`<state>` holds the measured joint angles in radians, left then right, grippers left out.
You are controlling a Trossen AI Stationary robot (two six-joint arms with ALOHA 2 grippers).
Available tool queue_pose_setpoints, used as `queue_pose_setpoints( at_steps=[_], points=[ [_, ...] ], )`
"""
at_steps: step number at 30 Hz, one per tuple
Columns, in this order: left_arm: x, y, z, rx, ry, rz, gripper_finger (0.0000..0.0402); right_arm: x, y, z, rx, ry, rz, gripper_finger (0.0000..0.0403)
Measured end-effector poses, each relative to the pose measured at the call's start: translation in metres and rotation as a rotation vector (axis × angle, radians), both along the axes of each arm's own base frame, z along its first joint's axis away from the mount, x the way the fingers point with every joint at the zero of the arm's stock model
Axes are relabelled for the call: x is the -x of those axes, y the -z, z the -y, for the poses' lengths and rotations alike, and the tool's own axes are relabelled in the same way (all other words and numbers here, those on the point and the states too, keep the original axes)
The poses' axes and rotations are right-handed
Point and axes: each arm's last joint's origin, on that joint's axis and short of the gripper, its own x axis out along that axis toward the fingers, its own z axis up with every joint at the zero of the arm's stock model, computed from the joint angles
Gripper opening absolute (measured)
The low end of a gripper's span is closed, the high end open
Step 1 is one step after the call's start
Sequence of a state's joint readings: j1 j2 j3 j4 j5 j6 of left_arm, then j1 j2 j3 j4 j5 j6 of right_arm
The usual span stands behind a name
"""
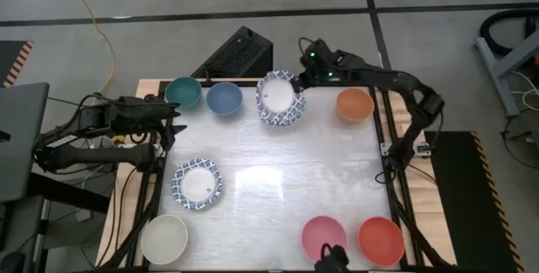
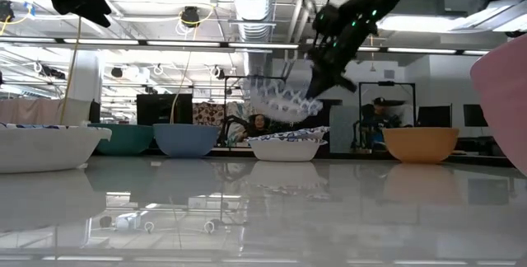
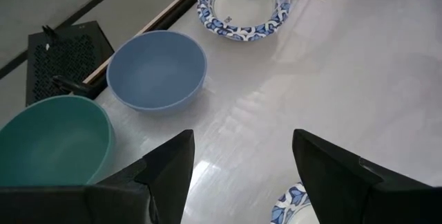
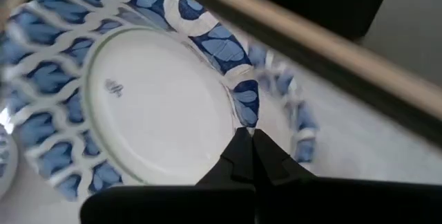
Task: Nest bowls inside each other
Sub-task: Stack the left blue pattern bowl on top of the blue pattern bowl, then stack the blue pattern bowl on top of the blue pattern bowl
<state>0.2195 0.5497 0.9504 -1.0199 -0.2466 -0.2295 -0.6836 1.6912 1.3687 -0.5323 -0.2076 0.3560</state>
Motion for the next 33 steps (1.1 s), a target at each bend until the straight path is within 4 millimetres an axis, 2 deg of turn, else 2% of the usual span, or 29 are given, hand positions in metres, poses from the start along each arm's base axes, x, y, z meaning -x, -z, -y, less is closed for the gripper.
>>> queue_pose_setpoints(
  at_steps=[3, 6, 9, 15, 24, 30, 33],
  points=[
    [0.0, 0.0, 0.0, 0.0, 0.0, 0.0, 0.0235, -0.005, 0.017, 0.005, -0.048, 0.017, -0.036, 0.0],
    [0.0, 0.0, 0.0, 0.0, 0.0, 0.0, 0.0235, -0.004, 0.023, 0.01, -0.076, 0.045, -0.043, 0.0003],
    [0.0, 0.0, 0.0, -0.001, 0.0, -0.001, 0.0235, 0.0, 0.022, 0.014, -0.076, 0.07, -0.038, 0.0011],
    [0.0, 0.0, 0.0, -0.001, 0.0, 0.0, 0.0235, 0.008, 0.005, 0.012, -0.05, 0.076, -0.002, 0.0027],
    [0.0, 0.0, 0.0, -0.001, 0.0, -0.001, 0.0235, 0.012, 0.019, 0.009, -0.097, 0.053, -0.115, 0.009],
    [0.0, 0.0, 0.0, -0.001, 0.0, 0.0, 0.0235, 0.009, 0.014, 0.011, -0.05, 0.051, -0.081, 0.013],
    [0.0, 0.0, 0.0, 0.001, 0.01, -0.002, 0.0235, 0.005, 0.01, 0.012, -0.048, 0.001, -0.006, 0.0144]
  ],
)
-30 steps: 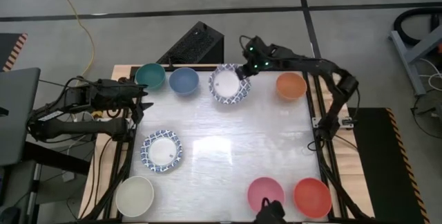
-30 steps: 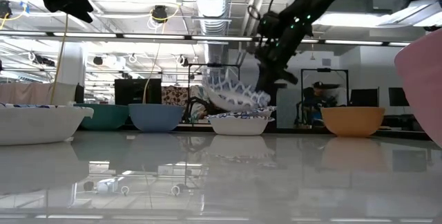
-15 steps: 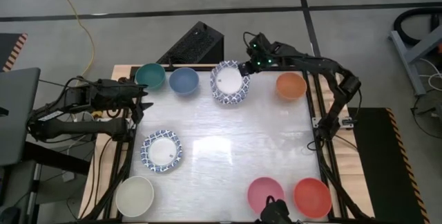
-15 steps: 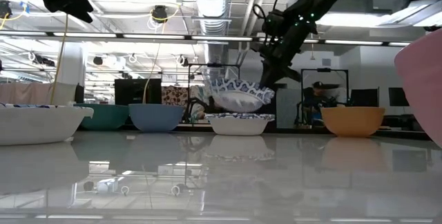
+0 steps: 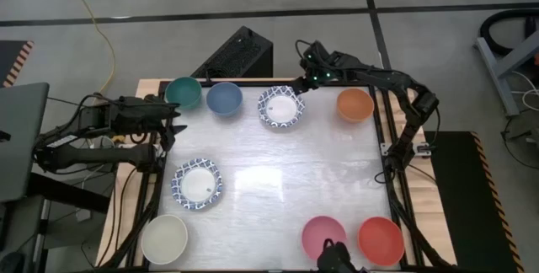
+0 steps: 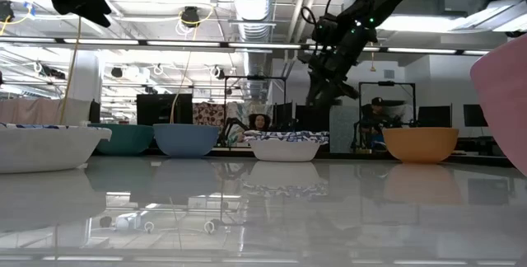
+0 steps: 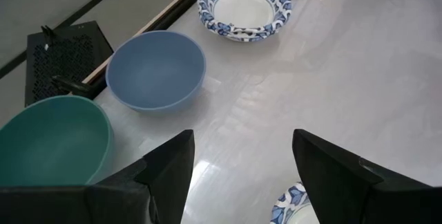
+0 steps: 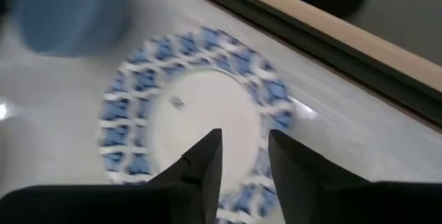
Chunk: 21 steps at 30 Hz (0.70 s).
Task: Nest bowls inside each other
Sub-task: Stack the blue pattern bowl on top of the blue pattern bowl
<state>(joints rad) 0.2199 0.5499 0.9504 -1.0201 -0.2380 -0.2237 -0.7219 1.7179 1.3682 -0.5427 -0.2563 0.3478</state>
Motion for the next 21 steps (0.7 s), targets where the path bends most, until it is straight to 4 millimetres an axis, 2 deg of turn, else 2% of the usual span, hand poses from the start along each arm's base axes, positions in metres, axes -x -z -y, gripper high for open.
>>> queue_pose_setpoints(
  at_steps=[4, 7, 13, 21],
  points=[
    [-0.004, 0.01, 0.002, -0.003, 0.122, -0.052, 0.0235, -0.009, -0.007, -0.006, -0.003, -0.1, 0.1, 0.0152],
    [-0.01, 0.032, 0.002, 0.037, 0.157, -0.139, 0.0235, -0.014, -0.009, -0.014, 0.001, -0.139, 0.106, 0.0151],
    [-0.029, 0.081, -0.003, 0.177, 0.079, -0.316, 0.0235, -0.023, -0.009, -0.027, 0.019, -0.205, 0.099, 0.0144],
    [-0.054, 0.087, -0.008, 0.272, 0.014, -0.368, 0.0235, -0.029, -0.009, -0.036, 0.031, -0.25, 0.094, 0.0141]
  ],
)
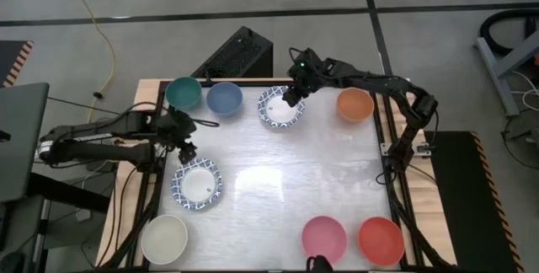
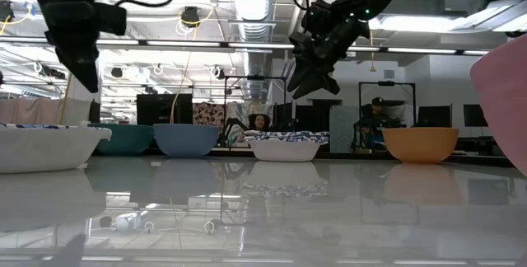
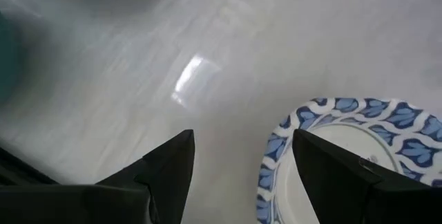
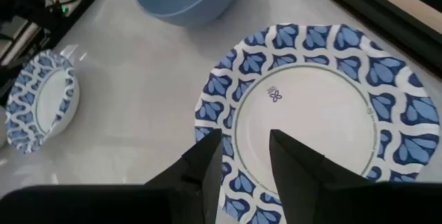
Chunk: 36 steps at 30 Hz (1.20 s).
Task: Nest bowls inside each other
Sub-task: Stack the blue pattern bowl on top of the blue pattern bowl
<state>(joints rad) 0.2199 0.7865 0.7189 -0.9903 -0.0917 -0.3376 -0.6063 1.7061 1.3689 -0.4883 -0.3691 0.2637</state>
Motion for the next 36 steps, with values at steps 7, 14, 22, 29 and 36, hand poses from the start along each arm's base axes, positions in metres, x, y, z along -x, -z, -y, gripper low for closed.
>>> queue_pose_setpoints(
  at_steps=[7, 14, 22, 29, 36],
  points=[
    [-0.021, 0.031, -0.002, 0.106, -0.012, -0.17, 0.0235, -0.004, 0.0, -0.006, 0.025, -0.045, -0.007, 0.0141],
    [-0.04, 0.049, 0.003, 0.117, 0.064, -0.266, 0.0235, -0.004, 0.0, -0.007, 0.044, -0.067, -0.009, 0.0141],
    [-0.051, 0.062, 0.019, 0.108, 0.179, -0.35, 0.0235, -0.003, 0.001, -0.008, 0.053, -0.084, -0.022, 0.0141],
    [-0.056, 0.082, 0.023, 0.149, 0.19, -0.395, 0.0235, -0.003, 0.002, -0.009, 0.05, -0.088, -0.029, 0.0141],
    [-0.06, 0.091, 0.023, 0.168, 0.171, -0.425, 0.0176, -0.007, 0.002, -0.015, 0.05, -0.106, -0.028, 0.0141]
  ],
)
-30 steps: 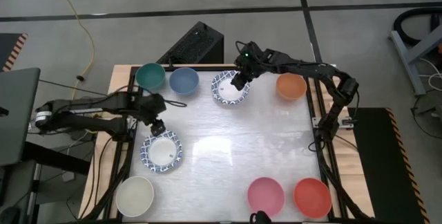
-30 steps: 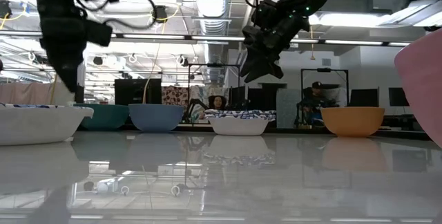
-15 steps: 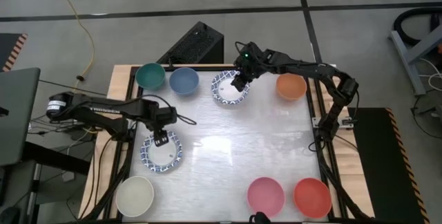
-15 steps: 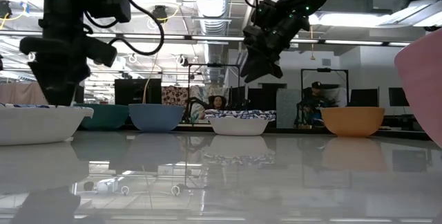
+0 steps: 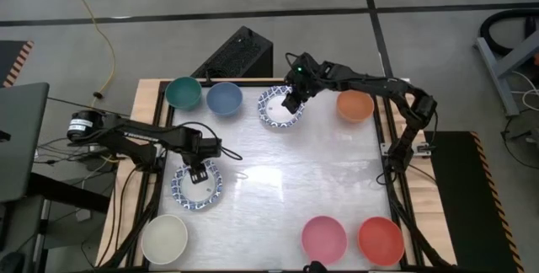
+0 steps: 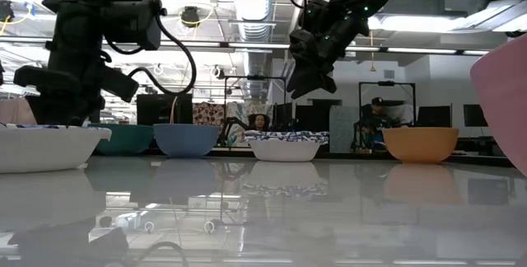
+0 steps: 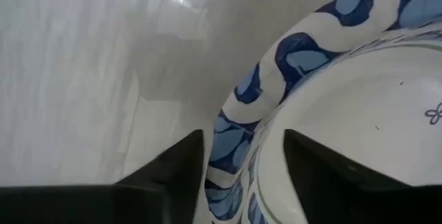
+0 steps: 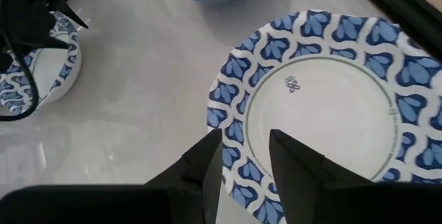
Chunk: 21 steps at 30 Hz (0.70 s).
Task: Nest bowls inside each other
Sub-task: Stack the blue pattern bowl on top of the blue pattern bowl
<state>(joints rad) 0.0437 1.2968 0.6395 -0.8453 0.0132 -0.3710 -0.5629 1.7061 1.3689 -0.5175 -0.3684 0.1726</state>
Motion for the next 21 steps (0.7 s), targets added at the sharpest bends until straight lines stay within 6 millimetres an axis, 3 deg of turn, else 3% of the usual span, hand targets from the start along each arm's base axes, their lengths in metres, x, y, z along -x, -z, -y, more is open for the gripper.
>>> queue_pose_setpoints(
  at_steps=[6, 8, 13, 21],
  points=[
    [0.0, -0.002, 0.0, 0.006, -0.01, 0.02, 0.0039, -0.001, 0.0, -0.003, -0.002, -0.005, 0.0, 0.0141],
    [-0.001, -0.002, 0.0, -0.002, -0.023, 0.023, 0.0012, -0.001, 0.0, -0.002, -0.012, 0.004, -0.001, 0.0141],
    [-0.005, -0.003, -0.001, -0.013, -0.093, 0.064, 0.0008, 0.002, -0.004, -0.005, -0.026, 0.015, -0.009, 0.0141],
    [-0.026, -0.008, -0.008, -0.005, -0.203, 0.288, 0.0003, 0.027, -0.027, -0.02, -0.02, 0.082, -0.088, 0.0141]
  ],
)
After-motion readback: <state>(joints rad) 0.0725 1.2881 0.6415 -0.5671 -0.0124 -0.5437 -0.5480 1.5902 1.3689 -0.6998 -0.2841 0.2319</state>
